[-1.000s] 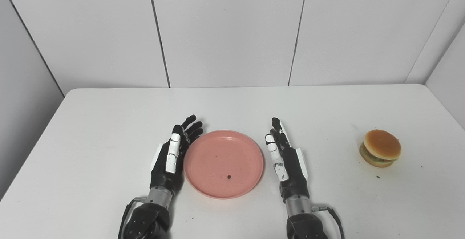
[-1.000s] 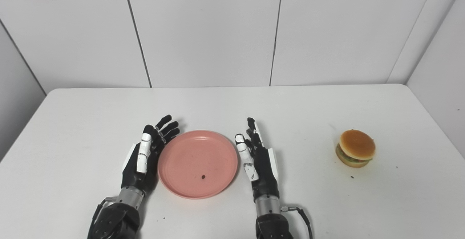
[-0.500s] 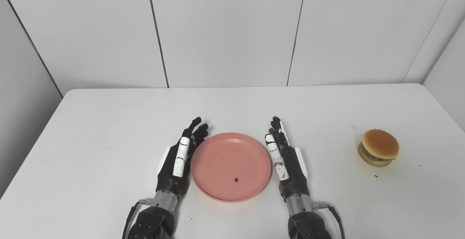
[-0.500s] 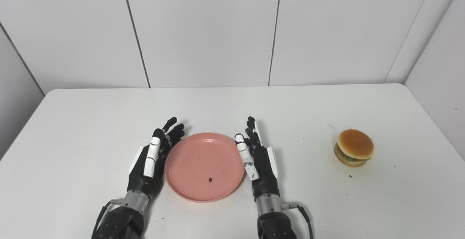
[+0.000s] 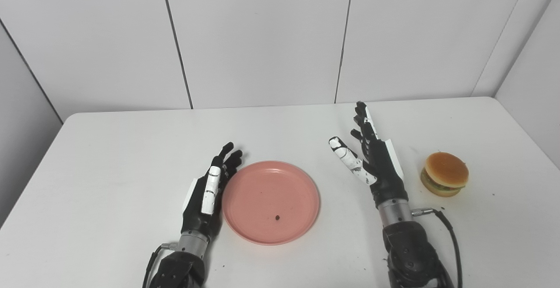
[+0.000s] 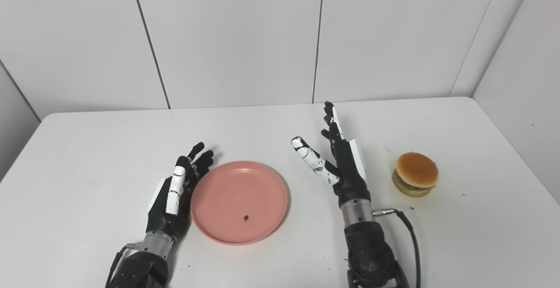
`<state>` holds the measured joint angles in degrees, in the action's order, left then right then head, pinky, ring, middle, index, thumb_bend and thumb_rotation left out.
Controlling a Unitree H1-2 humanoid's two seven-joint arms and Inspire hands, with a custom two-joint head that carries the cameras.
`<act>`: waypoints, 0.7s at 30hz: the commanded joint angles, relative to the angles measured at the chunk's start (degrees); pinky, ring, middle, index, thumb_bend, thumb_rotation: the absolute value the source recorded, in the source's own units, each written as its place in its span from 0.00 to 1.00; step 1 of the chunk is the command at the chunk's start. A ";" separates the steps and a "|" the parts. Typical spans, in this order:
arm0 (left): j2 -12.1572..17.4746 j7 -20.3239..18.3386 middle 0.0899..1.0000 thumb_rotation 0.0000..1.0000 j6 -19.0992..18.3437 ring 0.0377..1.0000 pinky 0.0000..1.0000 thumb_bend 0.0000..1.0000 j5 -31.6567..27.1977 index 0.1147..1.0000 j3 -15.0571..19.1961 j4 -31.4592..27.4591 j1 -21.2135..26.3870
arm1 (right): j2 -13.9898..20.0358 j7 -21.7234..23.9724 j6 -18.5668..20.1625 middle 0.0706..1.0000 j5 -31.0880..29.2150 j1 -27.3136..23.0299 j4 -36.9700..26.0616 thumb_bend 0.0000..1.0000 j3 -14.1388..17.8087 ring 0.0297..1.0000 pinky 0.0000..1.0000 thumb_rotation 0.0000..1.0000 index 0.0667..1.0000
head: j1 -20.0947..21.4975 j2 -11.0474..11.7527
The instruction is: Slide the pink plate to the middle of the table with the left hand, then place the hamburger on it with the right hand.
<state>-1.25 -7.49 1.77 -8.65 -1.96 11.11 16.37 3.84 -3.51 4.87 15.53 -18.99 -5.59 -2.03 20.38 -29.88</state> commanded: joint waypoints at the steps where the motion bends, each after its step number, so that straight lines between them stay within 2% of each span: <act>1: 0.06 -0.68 0.90 1.00 -0.91 0.94 0.98 0.62 -0.78 0.89 0.30 2.15 -2.48 | 2.51 0.78 2.97 0.96 1.91 -2.09 -4.75 0.62 0.88 0.95 0.93 0.66 0.99 | 0.71 -0.10; 6: 1.00 -1.32 0.91 1.00 -0.79 0.94 0.97 0.60 -1.49 0.89 0.79 1.87 -2.48 | 6.42 1.51 5.17 0.96 5.28 -2.70 -7.64 0.67 1.61 0.95 0.93 0.64 0.97 | 2.75 -0.20; 10: 1.21 -1.54 0.91 1.00 -0.91 0.93 0.96 0.59 -2.02 0.88 1.32 2.13 -2.27 | 8.46 3.09 7.78 0.95 5.69 -3.04 -9.13 0.72 1.88 0.96 0.95 0.62 0.97 | 3.45 -0.17; 12: 1.38 -1.95 0.91 1.00 0.09 0.93 0.95 0.59 -2.06 0.89 1.48 3.01 -1.90 | 9.90 4.00 10.29 0.94 7.92 -3.03 -10.44 0.74 1.77 0.96 0.93 0.63 0.96 | 3.73 -0.20; 16: 1.60 -2.52 0.91 1.00 0.24 0.93 0.94 0.59 -2.02 0.90 1.63 3.09 -1.79 | 11.58 4.16 14.00 0.95 12.88 -3.06 -12.12 0.74 1.94 0.93 0.87 0.59 0.95 | 4.80 -0.45; 18: 1.47 -2.46 0.90 1.00 -0.15 0.93 0.95 0.58 -1.92 0.90 1.73 2.80 -1.86 | 12.42 3.99 14.61 0.94 15.21 -2.97 -12.41 0.75 2.07 0.91 0.82 0.58 0.94 | 4.99 0.03; 21: 1.21 -2.26 0.90 1.00 -0.71 0.92 0.94 0.58 -1.96 0.89 1.92 2.43 -1.93 | 13.67 4.31 15.12 0.95 16.64 -2.87 -12.43 0.74 2.64 0.92 0.83 0.56 0.95 | 5.37 0.08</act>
<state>-0.44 -9.80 2.07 -10.08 -0.52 11.49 16.77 16.16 1.26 19.65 30.91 -20.05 -16.02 -0.20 25.75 -29.79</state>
